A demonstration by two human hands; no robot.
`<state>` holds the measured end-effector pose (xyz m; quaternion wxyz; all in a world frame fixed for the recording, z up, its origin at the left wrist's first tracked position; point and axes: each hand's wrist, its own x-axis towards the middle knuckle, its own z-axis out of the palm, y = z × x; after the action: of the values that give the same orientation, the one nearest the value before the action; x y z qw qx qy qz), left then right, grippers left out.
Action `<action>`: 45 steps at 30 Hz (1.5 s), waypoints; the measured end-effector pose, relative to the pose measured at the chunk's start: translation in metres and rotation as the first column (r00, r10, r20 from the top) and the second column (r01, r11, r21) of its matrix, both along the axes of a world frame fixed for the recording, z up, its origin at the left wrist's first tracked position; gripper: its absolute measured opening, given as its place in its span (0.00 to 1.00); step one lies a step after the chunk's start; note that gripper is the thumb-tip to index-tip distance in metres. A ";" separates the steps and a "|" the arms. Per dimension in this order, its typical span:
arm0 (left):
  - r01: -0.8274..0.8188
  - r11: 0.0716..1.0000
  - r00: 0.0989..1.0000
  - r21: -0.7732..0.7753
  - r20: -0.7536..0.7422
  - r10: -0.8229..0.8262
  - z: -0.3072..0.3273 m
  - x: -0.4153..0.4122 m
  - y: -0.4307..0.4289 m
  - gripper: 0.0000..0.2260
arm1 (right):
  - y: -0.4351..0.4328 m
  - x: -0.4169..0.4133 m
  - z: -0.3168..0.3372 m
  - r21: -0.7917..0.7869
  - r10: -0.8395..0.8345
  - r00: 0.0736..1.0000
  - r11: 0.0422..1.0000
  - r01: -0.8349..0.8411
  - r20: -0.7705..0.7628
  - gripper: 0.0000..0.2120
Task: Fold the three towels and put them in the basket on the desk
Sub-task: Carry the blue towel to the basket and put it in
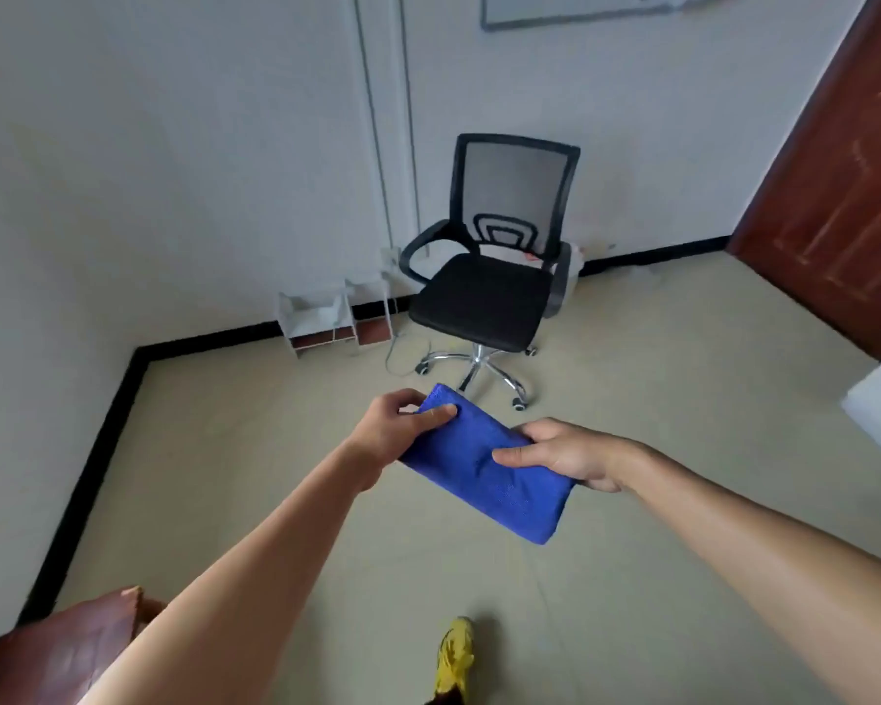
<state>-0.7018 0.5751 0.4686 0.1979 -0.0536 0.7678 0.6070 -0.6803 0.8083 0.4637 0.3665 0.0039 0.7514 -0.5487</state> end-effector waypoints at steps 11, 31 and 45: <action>0.358 0.931 0.931 0.066 0.049 -0.362 -0.017 -0.195 0.225 0.10 | 0.184 -0.090 0.002 0.186 -0.446 0.814 0.823 0.536 -0.372 0.20; 0.791 0.601 0.603 -0.120 -0.019 -0.798 -0.008 -0.299 0.769 0.11 | 0.655 -0.123 0.002 0.364 -0.633 0.693 0.590 0.721 -0.346 0.12; 0.640 0.203 0.032 -0.741 -0.238 -0.971 -0.001 -0.421 1.062 0.17 | 0.930 -0.216 -0.004 0.856 -0.107 0.856 0.056 0.513 -0.506 0.19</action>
<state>-1.1229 1.6374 0.4676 0.1981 0.5956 0.7649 0.1448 -0.8965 1.7386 0.4594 0.0205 0.3199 0.9470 0.0193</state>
